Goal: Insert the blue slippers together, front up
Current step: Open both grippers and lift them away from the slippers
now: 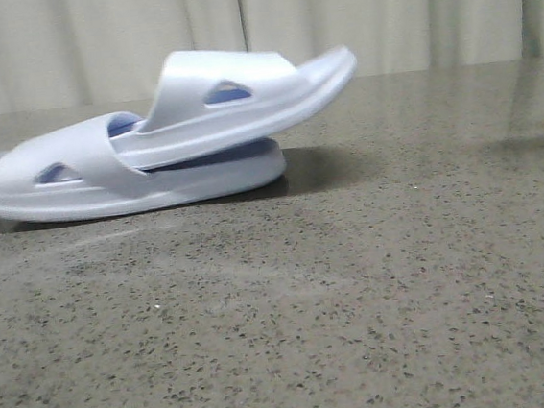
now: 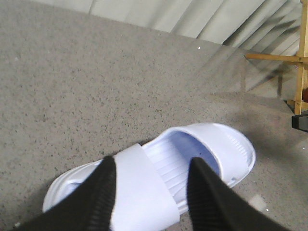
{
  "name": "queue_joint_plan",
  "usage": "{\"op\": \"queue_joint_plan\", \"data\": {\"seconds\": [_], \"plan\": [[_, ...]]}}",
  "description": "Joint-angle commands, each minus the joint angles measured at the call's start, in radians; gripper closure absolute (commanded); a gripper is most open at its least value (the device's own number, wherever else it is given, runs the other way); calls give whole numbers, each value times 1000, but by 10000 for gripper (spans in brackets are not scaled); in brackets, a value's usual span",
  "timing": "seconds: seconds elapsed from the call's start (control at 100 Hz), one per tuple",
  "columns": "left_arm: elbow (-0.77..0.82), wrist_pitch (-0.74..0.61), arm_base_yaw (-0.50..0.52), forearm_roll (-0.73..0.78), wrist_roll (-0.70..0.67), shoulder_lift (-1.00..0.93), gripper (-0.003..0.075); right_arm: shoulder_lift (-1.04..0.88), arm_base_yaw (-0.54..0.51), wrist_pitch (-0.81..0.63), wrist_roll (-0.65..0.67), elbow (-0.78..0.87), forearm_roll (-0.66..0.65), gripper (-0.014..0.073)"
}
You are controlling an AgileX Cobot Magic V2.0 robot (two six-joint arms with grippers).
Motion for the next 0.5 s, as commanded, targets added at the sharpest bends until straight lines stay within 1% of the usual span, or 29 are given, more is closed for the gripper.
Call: {"op": "queue_joint_plan", "data": {"seconds": [0.0,0.01,0.15,0.23,0.31,0.41,0.49], "plan": [[-34,-17,1,-56,20,-84,690,-70,12,26,-5,-29,53,678],[-34,-22,1,-55,28,-89,709,-74,14,21,-5,-29,53,673],[-34,-175,-14,-6,35,-211,705,-160,63,-112,-5,9,53,672],[-21,-317,-51,61,35,-289,705,-226,103,-222,-7,45,53,672],[20,-478,-112,99,35,-357,705,-297,149,-342,-22,92,53,672],[107,-695,-202,105,35,-433,705,-386,226,-509,-29,165,53,672],[172,-781,-283,148,35,-480,705,-455,306,-661,-39,227,53,672]]}}
